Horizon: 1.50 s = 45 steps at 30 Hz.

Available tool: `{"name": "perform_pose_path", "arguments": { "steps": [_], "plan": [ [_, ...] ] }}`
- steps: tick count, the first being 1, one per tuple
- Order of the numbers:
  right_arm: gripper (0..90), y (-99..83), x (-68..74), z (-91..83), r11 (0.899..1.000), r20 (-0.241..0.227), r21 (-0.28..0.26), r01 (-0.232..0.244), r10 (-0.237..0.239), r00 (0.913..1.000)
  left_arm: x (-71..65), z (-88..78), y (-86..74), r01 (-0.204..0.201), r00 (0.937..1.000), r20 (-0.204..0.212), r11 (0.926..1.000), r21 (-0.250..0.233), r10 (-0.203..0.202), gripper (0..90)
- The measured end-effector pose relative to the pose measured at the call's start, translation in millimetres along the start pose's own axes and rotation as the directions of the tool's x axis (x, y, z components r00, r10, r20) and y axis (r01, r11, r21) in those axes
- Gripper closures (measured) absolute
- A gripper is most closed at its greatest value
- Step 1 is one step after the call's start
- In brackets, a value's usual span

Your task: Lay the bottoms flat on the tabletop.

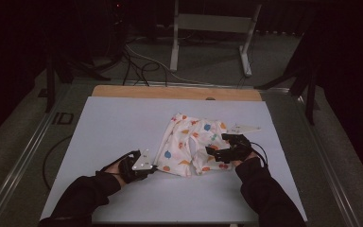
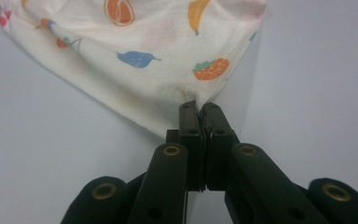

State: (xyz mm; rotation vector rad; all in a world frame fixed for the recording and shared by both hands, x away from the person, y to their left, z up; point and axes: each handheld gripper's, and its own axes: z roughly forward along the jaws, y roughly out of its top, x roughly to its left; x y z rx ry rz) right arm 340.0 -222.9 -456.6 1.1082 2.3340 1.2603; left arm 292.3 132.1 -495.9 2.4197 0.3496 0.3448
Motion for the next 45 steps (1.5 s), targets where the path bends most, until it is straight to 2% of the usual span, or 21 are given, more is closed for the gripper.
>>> {"name": "perform_pose_path", "arguments": {
  "steps": [4, 8, 16, 19, 21, 22, 24, 27, 30, 32, 33, 34, 36, 39, 40, 41, 43, 44, 45],
  "plan": [
    [10.7, -3.5, 4.2, -1.6, 1.0, -0.007, 0.013, 0.01, -0.01, 0.9999, -10.3, -6.1, -6.7, -0.002, 0.9999, 0.016, 1.0, -0.007, 0.003, 88.4],
    [10.7, -5.4, 5.8, -3.1, 1.0, -0.013, 0.021, 0.013, -0.012, 0.9998, -25.3, -7.6, -9.1, -0.014, 0.9986, 0.051, 0.9999, -0.009, 0.015, 88.3],
    [10.7, -8.7, 8.5, -6.5, 1.0, -0.018, 0.023, 0.016, -0.016, 0.9997, -54.4, -4.9, -9.9, -0.06, 0.9888, 0.138, 0.998, 0.018, 0.057, 87.7],
    [10.7, -10.1, 10.0, -8.1, 1.0, -0.018, 0.021, 0.02, -0.02, 0.9996, -59.7, -5.9, -11.9, -0.053, 0.9882, 0.145, 0.9985, 0.009, 0.051, 87.6],
    [10.7, -11.3, 11.1, -8.8, 1.0, -0.02, 0.017, 0.016, -0.016, 0.9997, -59.9, -6.9, -11.9, -0.047, 0.9892, 0.139, 0.9989, 0.002, 0.047, 82.4],
    [10.7, -12.2, 11.6, -9.0, 1.0, -0.023, 0.018, 0.016, -0.016, 0.9996, -59.7, -7.7, -11.4, -0.05, 0.9902, 0.131, 0.9988, -0.004, 0.05, 76.7],
    [10.7, -14.7, 13.0, -8.7, 1.0, -0.027, 0.017, 0.017, -0.017, 0.9995, -58.8, -8.6, -9.6, -0.024, 0.9934, 0.111, 0.9993, -0.03, 0.028, 58.3],
    [10.7, -19.9, 16.0, -8.7, 1.0, -0.035, 0.014, 0.011, -0.011, 0.9993, -53.9, -9.7, -7.1, 0.035, 0.9939, 0.106, 0.9976, -0.059, -0.029, 37.9],
    [10.7, -26.4, 25.0, -10.6, 1.0, -0.055, 0.013, 0.019, -0.018, 0.9983, -50.9, -10.8, -5.5, 0.077, 0.9931, 0.095, 0.9934, -0.085, -0.069, 24.3],
    [10.7, -30.7, 34.5, -10.8, 0.999, -0.069, 0.023, 0.037, -0.036, 0.997, -48.2, -11.8, -5.5, 0.107, 0.9903, 0.1, 0.9893, -0.099, -0.097, 18.2],
    [10.7, -32.9, 38.7, -11.0, 0.999, -0.072, 0.023, 0.044, -0.042, 0.9965, -48.3, -12.2, -5.7, 0.119, 0.9899, 0.089, 0.9871, -0.107, -0.11, 14.8],
    [10.7, -35.2, 43.1, -11.1, 0.999, -0.08, 0.018, 0.05, -0.048, 0.9956, -47.9, -13.0, -5.7, 0.125, 0.9908, 0.066, 0.9857, -0.113, -0.118, 15.1],
    [11.4, -39.5, 51.2, -10.4, 0.997, -0.06, 0.022, 0.077, -0.075, 0.9954, -45.6, -15.3, -7.0, 0.153, 0.9872, 0.067, 0.978, -0.142, -0.145, 13.8],
    [13.9, -47.2, 53.6, -6.1, 0.996, -0.097, 0.056, 0.07, -0.064, 0.9932, -42.5, -18.8, -9.6, 0.188, 0.9818, 0.057, 0.9678, -0.167, -0.181, 11.2],
    [14.0, -49.0, 52.7, -6.7, 0.994, -0.09, 0.076, 0.072, -0.065, 0.9938, -42.2, -20.0, -10.8, 0.195, 0.9807, 0.051, 0.9646, -0.178, -0.189, 10.5],
    [16.1, -51.1, 51.0, -9.5, 0.994, -0.065, 0.072, 0.077, -0.072, 0.9952, -41.6, -21.1, -12.0, 0.198, 0.98, 0.055, 0.963, -0.183, -0.191, 10.6],
    [25.2, -55.9, 45.8, -16.7, 0.997, -0.034, 0.047, 0.061, -0.059, 0.9977, -41.2, -21.5, -13.6, 0.208, 0.978, 0.058, 0.96, -0.188, -0.2, 10.6],
    [31.4, -58.5, 40.9, -20.0, 0.997, -0.018, 0.042, 0.057, -0.056, 0.9983, -41.0, -21.2, -13.9, 0.206, 0.9784, 0.059, 0.9608, -0.186, -0.198, 10.7],
    [38.5, -61.5, 35.8, -23.3, 0.998, 0.022, 0.038, 0.041, -0.042, 0.9989, -40.9, -20.8, -14.0, 0.207, 0.978, 0.064, 0.9608, -0.185, -0.198, 10.7]
  ]
}}
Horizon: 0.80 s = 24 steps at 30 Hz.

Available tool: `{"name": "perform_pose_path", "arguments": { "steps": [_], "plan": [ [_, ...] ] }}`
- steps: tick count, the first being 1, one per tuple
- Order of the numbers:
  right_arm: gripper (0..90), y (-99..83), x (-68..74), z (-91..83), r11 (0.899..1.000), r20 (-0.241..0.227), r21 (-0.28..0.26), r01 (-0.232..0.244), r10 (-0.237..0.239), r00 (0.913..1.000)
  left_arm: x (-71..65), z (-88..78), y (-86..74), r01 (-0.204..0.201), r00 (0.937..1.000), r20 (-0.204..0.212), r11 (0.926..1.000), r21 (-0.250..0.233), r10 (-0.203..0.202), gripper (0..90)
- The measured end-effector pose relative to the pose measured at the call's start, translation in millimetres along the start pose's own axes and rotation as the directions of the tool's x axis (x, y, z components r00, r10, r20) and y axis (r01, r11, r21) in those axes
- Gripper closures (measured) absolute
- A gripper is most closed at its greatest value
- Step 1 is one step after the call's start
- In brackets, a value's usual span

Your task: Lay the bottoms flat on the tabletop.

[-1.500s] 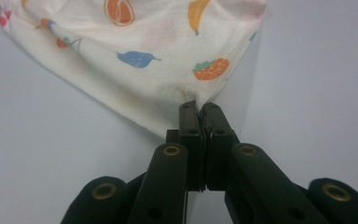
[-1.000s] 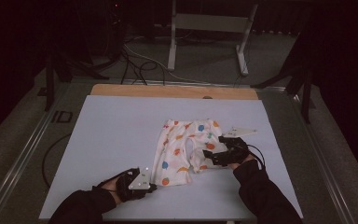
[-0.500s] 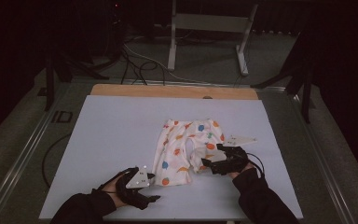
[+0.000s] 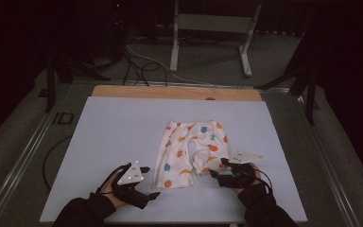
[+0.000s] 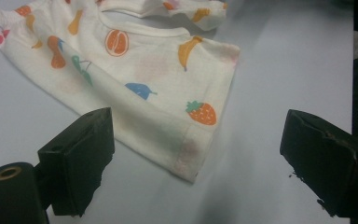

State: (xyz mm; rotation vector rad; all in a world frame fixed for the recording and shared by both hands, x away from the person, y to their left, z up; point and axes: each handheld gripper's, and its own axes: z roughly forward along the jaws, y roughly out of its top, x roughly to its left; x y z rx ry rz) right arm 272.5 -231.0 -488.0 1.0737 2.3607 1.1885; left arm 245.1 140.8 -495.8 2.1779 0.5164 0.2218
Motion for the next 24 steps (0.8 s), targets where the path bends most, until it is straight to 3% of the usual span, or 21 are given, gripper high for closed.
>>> {"name": "perform_pose_path", "arguments": {
  "steps": [3, 5, 7, 8, 11, 13, 20, 21, 24],
  "plan": [
    [41.6, -11.7, -12.8, -2.5, 0.999, 0.07, 0.04, 0.002, -0.005, 0.9976, -0.7, 1.0, -0.3, 0.005, 1.0, 0.009, 1.0, -0.004, -0.005, 10.7],
    [48.6, -20.5, -19.0, -0.7, 0.998, 0.074, 0.052, -0.029, 0.025, 0.997, -1.0, 1.6, -0.4, 0.001, 1.0, 0.006, 1.0, -0.004, -0.001, 10.7],
    [49.9, -24.3, -22.1, 3.5, 0.996, 0.099, 0.082, -0.022, 0.014, 0.995, -0.2, 2.3, -0.8, 0.009, 0.9999, 0.006, 0.9999, -0.007, -0.009, 10.7],
    [54.9, -24.7, -22.8, 5.6, 0.996, 0.098, 0.081, -0.027, 0.019, 0.995, 0.1, 2.7, -1.2, 0.01, 0.9999, 0.01, 0.9999, -0.005, -0.01, 10.7],
    [54.8, -24.4, -20.5, 14.6, 0.992, 0.132, 0.116, 0.042, -0.057, 0.9897, 0.0, 3.8, -2.3, 0.007, 0.9999, 0.013, 1.0, 0.0, -0.007, 10.7],
    [56.8, -24.8, -17.4, 19.2, 0.991, 0.134, 0.113, 0.065, -0.081, 0.9877, -0.1, 4.1, -2.4, 0.01, 0.9999, 0.013, 0.9999, -0.003, -0.01, 10.7],
    [50.4, -18.2, -9.7, 24.2, 0.985, 0.098, 0.097, 0.142, -0.151, 0.9836, 1.9, 4.4, -3.7, 0.018, 0.9996, 0.021, 0.9998, -0.005, -0.018, 10.7],
    [54.1, -15.5, -4.9, 26.0, 0.983, 0.066, 0.077, 0.169, -0.174, 0.9825, 2.1, 4.3, -3.8, 0.018, 0.9997, 0.018, 0.9998, -0.009, -0.018, 10.7],
    [64.7, -12.3, 0.8, 31.5, 0.968, 0.086, 0.115, 0.221, -0.232, 0.9689, 2.9, 3.7, -3.7, 0.019, 0.9997, 0.012, 0.9997, -0.016, -0.019, 10.6]
  ]
}}
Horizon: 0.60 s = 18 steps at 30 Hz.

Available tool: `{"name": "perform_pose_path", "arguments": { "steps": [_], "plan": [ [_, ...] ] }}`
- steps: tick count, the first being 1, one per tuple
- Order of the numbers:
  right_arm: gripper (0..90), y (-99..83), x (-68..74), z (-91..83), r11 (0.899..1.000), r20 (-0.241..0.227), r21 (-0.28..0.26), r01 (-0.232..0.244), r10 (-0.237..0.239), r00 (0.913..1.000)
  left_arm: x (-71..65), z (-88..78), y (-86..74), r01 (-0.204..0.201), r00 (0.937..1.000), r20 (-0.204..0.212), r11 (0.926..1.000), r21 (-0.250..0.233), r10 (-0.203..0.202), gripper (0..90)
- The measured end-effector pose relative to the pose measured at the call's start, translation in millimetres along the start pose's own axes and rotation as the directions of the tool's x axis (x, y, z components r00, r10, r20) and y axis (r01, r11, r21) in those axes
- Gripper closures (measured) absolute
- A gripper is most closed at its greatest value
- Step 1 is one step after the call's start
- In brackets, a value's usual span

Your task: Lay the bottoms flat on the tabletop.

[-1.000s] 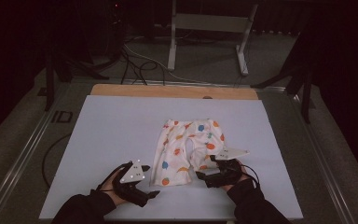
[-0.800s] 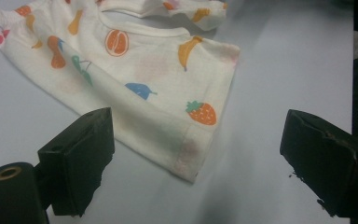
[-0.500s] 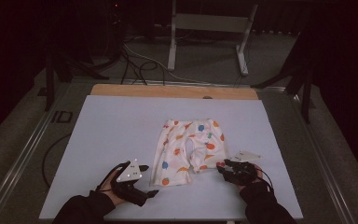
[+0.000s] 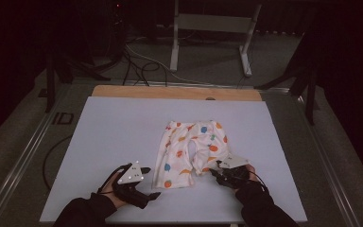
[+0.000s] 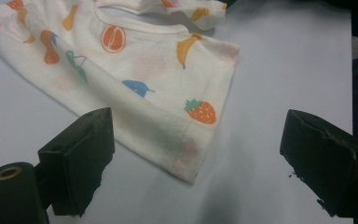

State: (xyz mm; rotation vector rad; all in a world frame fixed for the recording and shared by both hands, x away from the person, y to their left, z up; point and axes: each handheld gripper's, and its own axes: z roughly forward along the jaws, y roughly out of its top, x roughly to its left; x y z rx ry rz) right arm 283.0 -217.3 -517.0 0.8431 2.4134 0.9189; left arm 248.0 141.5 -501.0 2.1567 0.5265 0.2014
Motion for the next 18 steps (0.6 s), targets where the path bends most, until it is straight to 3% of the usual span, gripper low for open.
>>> {"name": "perform_pose_path", "arguments": {
  "steps": [1, 2, 3, 9, 14, 16, 18],
  "plan": [
    [64.7, 0.0, 0.0, 0.0, 1.0, 0.0, 0.0, 0.0, 0.0, 1.0, 0.0, 0.0, 0.0, 0.0, 1.0, 0.0, 1.0, 0.0, 0.0, 10.5],
    [82.5, 2.3, -1.3, 2.6, 1.0, 0.019, 0.014, 0.019, -0.02, 0.9996, 0.3, -0.1, -0.5, -0.003, 1.0, -0.003, 1.0, 0.0, 0.003, 10.3],
    [88.0, 2.9, -1.9, 2.5, 1.0, 0.018, 0.016, 0.013, -0.013, 0.9997, 0.5, 0.0, -0.7, -0.001, 1.0, -0.006, 1.0, -0.002, 0.001, 10.2],
    [90.0, 14.1, -17.7, -9.1, 0.997, -0.062, 0.005, -0.075, 0.075, 0.9952, 3.3, -1.7, -1.2, 0.018, 0.9998, 0.002, 0.9996, -0.021, -0.018, 9.3],
    [90.0, 31.5, -26.7, -28.0, 0.996, -0.071, -0.052, -0.071, 0.068, 0.9952, 5.7, -3.9, -2.2, 0.016, 0.9999, 0.005, 0.9984, -0.053, -0.015, 6.0],
    [90.0, 39.3, -33.5, -31.1, 0.99, -0.138, -0.079, -0.114, 0.102, 0.9851, 7.4, -5.5, -2.5, 0.028, 0.9993, 0.025, 0.9968, -0.075, -0.027, 5.7],
    [90.0, 48.2, -40.2, -29.7, 0.987, -0.164, -0.08, -0.137, 0.123, 0.9787, 8.7, -6.6, -2.4, 0.034, 0.9991, 0.027, 0.9957, -0.086, -0.032, 4.2]
  ]
}}
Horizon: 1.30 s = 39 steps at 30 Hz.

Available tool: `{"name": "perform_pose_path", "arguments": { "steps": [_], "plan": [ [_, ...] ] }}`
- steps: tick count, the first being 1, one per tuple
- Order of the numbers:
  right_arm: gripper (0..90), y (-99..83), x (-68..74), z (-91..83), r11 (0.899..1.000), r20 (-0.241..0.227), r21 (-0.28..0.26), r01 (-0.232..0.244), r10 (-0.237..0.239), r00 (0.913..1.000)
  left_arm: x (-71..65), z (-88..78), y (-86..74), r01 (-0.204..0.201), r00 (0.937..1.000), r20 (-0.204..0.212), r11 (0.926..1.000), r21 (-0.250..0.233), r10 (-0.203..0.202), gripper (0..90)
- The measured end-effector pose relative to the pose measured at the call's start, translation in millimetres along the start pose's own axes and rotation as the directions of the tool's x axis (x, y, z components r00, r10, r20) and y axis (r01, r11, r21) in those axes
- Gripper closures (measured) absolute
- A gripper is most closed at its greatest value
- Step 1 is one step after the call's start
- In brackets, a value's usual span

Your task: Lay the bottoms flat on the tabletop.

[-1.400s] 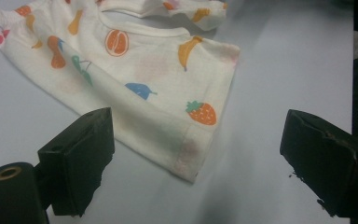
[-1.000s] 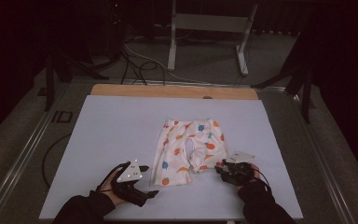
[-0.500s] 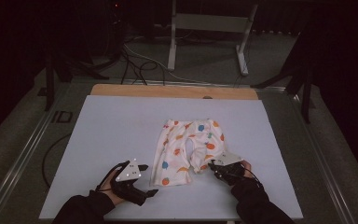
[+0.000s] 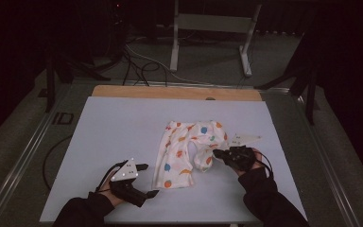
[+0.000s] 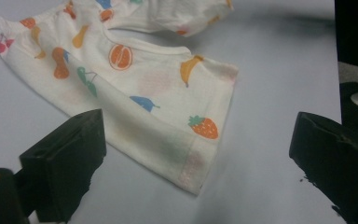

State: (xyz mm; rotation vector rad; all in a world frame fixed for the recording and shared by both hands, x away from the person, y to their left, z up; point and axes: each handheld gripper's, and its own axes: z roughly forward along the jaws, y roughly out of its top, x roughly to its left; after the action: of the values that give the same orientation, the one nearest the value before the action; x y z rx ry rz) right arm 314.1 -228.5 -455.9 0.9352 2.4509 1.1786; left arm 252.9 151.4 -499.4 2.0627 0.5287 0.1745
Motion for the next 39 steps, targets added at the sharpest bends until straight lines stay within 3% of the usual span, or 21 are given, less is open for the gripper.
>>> {"name": "perform_pose_path", "arguments": {
  "steps": [8, 9, 14, 18, 20, 23, 26, 27, 31, 32, 34, 39],
  "plan": [
    [90.0, 25.4, -23.4, 27.5, 0.999, 0.037, 0.026, -0.024, 0.023, 0.999, 4.2, -3.5, -0.5, 0.021, 0.9997, -0.014, 0.9993, -0.033, -0.021, 3.8],
    [90.0, 28.7, -37.6, 37.5, 0.998, 0.047, 0.036, -0.058, 0.056, 0.9973, 6.2, -4.4, -1.3, 0.033, 0.9994, -0.006, 0.9988, -0.037, -0.034, 3.8],
    [89.2, 29.6, -57.0, 46.8, 0.993, 0.079, 0.051, -0.106, 0.102, 0.9917, 8.5, -4.5, -2.5, 0.047, 0.9989, -0.006, 0.998, -0.043, -0.047, 3.8],
    [76.9, 28.9, -71.6, 51.3, 0.986, 0.119, 0.043, -0.159, 0.153, 0.981, 9.3, -4.8, -3.0, 0.049, 0.9987, -0.011, 0.9978, -0.045, -0.049, 3.8],
    [74.6, 28.9, -72.9, 51.0, 0.985, 0.128, 0.035, -0.167, 0.162, 0.9786, 9.7, -4.9, -3.3, 0.049, 0.9987, -0.01, 0.9978, -0.044, -0.05, 3.8],
    [63.0, 29.4, -69.4, 44.6, 0.986, 0.121, -0.001, -0.165, 0.164, 0.979, 10.2, -3.6, -4.2, 0.051, 0.9986, -0.013, 0.998, -0.038, -0.052, 3.8],
    [63.1, 29.5, -62.9, 38.7, 0.987, 0.108, -0.024, -0.158, 0.16, 0.9813, 10.0, -3.2, -4.5, 0.052, 0.9985, -0.017, 0.9981, -0.034, -0.053, 3.8],
    [63.1, 27.6, -55.3, 32.2, 0.99, 0.101, -0.039, -0.136, 0.139, 0.9851, 10.0, -3.3, -4.3, 0.049, 0.9986, -0.017, 0.9982, -0.034, -0.05, 3.8],
    [61.8, 13.5, -46.8, 24.8, 0.99, 0.11, -0.021, -0.142, 0.143, 0.9836, 9.0, -3.9, -3.4, 0.044, 0.9987, -0.022, 0.9983, -0.037, -0.045, 3.8],
    [61.7, 1.7, -45.2, 24.6, 0.99, 0.11, 0.004, -0.143, 0.142, 0.9838, 9.0, -3.9, -3.3, 0.043, 0.9988, -0.021, 0.9984, -0.038, -0.043, 3.8],
    [61.6, -4.4, -44.8, 25.8, 0.989, 0.114, 0.022, -0.144, 0.141, 0.9835, 9.1, -3.9, -3.0, 0.044, 0.9988, -0.022, 0.9983, -0.04, -0.045, 3.8],
    [60.1, -24.2, -52.4, 37.9, 0.976, 0.12, 0.064, -0.208, 0.199, 0.9726, 9.3, -3.3, -3.2, 0.043, 0.9988, -0.021, 0.9983, -0.04, -0.044, 3.8]
  ]
}}
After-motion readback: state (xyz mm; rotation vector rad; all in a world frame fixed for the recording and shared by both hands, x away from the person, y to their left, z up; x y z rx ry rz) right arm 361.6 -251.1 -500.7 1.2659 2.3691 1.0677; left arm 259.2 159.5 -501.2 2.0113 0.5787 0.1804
